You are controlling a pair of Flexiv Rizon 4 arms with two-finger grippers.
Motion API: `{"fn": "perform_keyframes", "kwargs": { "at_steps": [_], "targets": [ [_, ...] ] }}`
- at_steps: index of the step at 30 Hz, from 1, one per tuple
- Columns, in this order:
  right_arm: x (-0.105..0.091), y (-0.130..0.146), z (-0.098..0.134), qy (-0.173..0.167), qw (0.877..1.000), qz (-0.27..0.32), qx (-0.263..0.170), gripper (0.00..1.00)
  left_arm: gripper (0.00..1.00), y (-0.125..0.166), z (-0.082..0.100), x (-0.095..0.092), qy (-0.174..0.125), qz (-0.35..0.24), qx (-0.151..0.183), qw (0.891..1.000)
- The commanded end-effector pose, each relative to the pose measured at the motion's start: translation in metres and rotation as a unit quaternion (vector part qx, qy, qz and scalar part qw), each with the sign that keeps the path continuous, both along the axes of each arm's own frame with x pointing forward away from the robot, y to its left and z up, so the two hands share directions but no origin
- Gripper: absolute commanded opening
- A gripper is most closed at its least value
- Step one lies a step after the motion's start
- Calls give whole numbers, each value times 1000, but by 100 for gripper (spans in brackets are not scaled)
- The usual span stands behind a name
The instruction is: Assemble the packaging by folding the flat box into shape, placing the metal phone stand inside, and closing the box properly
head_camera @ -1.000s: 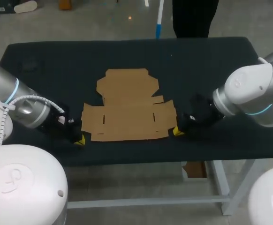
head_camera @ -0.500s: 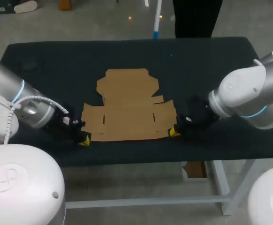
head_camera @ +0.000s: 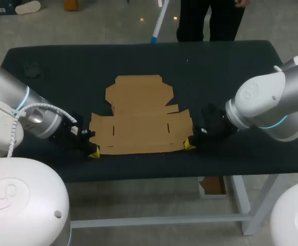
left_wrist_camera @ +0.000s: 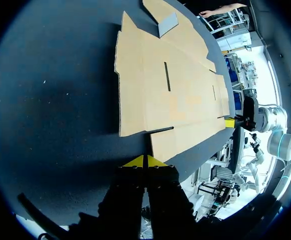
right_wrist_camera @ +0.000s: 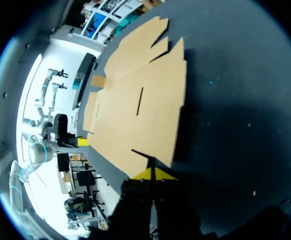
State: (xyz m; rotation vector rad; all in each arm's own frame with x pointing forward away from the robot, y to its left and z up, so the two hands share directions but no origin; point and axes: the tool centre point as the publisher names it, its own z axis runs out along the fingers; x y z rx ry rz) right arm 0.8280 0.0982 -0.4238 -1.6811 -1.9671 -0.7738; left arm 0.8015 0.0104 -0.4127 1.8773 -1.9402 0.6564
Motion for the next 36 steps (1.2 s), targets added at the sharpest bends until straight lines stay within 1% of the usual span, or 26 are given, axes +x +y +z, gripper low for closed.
{"fn": "perform_keyframes", "kwargs": {
  "at_steps": [1,13,27,36],
  "targets": [
    [3,2,-5,2,1000,0,3,0,0,-1,-2,3,3,-1,-1,1000],
    [5,6,-8,2,1000,-7,3,0,0,-2,-2,4,3,-3,-4,1000],
    [8,15,-2,-6,1000,1,7,0,0,-3,1,6,-2,-9,-4,1000],
    [9,16,-2,-6,1000,3,7,0,0,-1,-3,9,1,-5,-10,1000]
  ]
}}
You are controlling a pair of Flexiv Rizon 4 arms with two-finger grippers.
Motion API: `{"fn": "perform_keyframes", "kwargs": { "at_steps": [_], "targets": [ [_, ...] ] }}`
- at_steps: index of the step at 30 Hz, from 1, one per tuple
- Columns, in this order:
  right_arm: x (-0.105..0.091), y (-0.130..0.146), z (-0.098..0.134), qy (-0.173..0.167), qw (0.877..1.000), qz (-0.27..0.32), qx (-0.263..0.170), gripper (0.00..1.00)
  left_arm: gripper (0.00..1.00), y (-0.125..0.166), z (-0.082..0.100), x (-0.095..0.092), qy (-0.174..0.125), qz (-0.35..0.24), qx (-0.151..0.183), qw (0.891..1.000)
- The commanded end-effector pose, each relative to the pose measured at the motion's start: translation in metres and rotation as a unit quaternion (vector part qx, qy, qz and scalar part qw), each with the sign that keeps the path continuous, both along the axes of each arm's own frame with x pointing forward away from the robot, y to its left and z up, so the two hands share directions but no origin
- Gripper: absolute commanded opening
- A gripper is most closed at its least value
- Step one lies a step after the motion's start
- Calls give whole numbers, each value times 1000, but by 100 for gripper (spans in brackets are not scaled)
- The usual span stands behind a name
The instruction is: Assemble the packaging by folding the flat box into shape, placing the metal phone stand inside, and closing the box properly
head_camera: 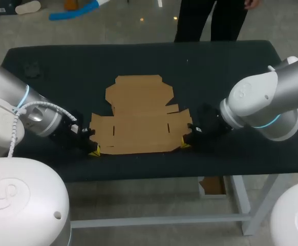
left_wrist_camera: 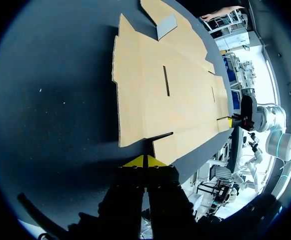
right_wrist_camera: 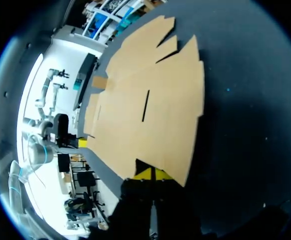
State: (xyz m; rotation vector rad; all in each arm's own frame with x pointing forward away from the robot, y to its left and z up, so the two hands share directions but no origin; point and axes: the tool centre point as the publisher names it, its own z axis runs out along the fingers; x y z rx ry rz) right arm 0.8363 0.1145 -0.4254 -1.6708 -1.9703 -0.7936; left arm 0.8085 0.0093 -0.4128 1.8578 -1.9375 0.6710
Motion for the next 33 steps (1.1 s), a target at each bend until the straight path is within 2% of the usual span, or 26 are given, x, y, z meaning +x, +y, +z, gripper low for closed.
{"fn": "perform_keyframes", "kwargs": {
  "at_steps": [1,13,33],
  "targets": [
    [1,-1,0,1,1000,1,1,0,0,0,-3,2,2,-1,-2,1000],
    [3,1,-3,5,1000,6,-1,0,0,-6,0,3,0,-9,-16,1000],
    [6,4,-2,8,1000,11,-5,0,0,-19,15,4,-21,-38,2,999]
  ]
}}
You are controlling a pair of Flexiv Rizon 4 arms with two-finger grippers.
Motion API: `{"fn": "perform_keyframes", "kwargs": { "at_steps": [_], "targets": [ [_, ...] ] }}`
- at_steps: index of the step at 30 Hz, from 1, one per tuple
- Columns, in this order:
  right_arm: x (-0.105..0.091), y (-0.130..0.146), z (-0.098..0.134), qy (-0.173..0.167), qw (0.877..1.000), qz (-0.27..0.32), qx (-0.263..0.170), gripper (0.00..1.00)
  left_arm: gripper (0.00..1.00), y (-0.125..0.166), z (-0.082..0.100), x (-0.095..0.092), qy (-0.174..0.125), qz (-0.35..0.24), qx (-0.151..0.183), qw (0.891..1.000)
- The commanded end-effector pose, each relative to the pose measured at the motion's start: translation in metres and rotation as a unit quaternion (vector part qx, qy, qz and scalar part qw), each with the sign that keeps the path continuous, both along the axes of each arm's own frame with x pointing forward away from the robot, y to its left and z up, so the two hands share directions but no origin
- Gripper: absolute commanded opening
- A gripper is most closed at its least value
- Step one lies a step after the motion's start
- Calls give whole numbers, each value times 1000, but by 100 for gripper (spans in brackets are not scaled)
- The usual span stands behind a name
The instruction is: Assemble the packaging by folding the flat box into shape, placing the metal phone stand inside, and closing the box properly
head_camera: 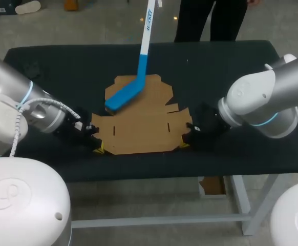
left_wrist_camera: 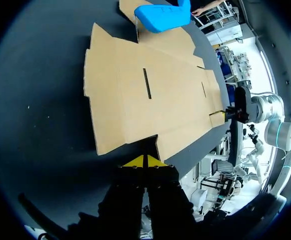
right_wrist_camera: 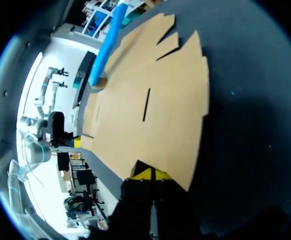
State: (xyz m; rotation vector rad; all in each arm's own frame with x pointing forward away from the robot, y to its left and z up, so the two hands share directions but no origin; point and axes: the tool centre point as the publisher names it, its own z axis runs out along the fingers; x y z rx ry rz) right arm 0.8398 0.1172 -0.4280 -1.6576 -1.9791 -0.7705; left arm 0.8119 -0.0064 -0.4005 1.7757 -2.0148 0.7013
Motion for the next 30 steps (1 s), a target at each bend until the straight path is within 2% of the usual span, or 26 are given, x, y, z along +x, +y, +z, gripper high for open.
{"fn": "perform_keyframes", "kwargs": {
  "at_steps": [1,19,30],
  "targets": [
    [2,2,1,2,1000,3,-1,0,0,-5,3,1,0,-4,6,1000],
    [-1,10,8,-4,1000,11,-20,0,0,-18,7,-3,-6,-28,10,1000],
    [-7,3,10,3,999,-2,-45,0,0,-16,6,-4,-6,-25,14,1000]
  ]
}}
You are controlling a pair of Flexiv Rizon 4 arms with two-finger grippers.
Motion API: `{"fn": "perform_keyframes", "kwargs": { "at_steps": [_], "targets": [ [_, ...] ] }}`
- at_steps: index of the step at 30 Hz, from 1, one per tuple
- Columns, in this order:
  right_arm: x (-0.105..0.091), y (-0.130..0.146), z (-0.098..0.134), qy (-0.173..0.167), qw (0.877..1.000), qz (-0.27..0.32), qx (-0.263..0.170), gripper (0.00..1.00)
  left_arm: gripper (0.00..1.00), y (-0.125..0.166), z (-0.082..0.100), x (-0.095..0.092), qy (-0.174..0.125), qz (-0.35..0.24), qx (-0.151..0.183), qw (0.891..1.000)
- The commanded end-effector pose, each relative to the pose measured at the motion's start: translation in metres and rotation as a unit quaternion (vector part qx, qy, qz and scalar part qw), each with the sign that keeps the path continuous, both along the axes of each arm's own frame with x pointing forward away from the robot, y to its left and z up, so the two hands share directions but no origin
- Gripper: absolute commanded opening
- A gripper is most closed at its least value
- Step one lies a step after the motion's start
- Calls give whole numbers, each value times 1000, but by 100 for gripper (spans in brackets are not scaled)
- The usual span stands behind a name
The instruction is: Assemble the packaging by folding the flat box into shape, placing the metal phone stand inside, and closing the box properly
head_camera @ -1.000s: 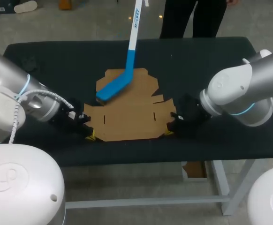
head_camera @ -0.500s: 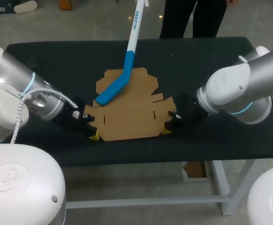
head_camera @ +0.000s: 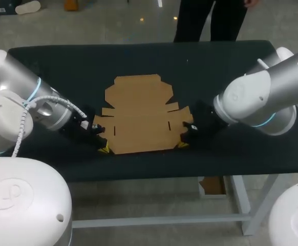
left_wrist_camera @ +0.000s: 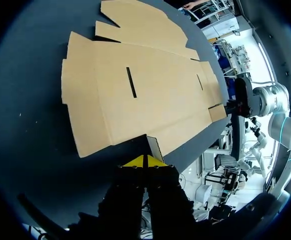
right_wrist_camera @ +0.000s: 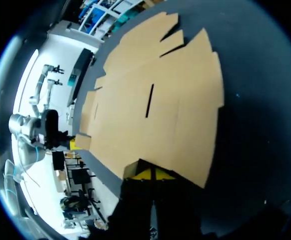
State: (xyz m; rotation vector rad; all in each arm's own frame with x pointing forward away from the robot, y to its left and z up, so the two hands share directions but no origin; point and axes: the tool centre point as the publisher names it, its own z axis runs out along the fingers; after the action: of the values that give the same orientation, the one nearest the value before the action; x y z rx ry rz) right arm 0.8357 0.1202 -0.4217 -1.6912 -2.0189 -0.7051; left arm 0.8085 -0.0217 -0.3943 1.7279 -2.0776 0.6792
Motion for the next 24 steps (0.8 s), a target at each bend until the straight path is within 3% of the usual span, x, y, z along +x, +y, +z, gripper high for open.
{"fn": "perform_keyframes", "kwargs": {
  "at_steps": [1,8,15,24],
  "targets": [
    [-3,0,4,-2,1000,-5,-16,0,0,-1,0,-1,1,1,4,1000],
    [-6,-3,4,-1,1000,-10,-16,0,0,-1,-1,-1,3,3,5,1000],
    [-5,-3,-5,30,999,-4,-23,0,0,0,-3,-1,6,6,6,1000],
    [-8,-11,-3,28,999,-16,-23,0,0,2,-4,-1,8,11,6,1000]
  ]
}}
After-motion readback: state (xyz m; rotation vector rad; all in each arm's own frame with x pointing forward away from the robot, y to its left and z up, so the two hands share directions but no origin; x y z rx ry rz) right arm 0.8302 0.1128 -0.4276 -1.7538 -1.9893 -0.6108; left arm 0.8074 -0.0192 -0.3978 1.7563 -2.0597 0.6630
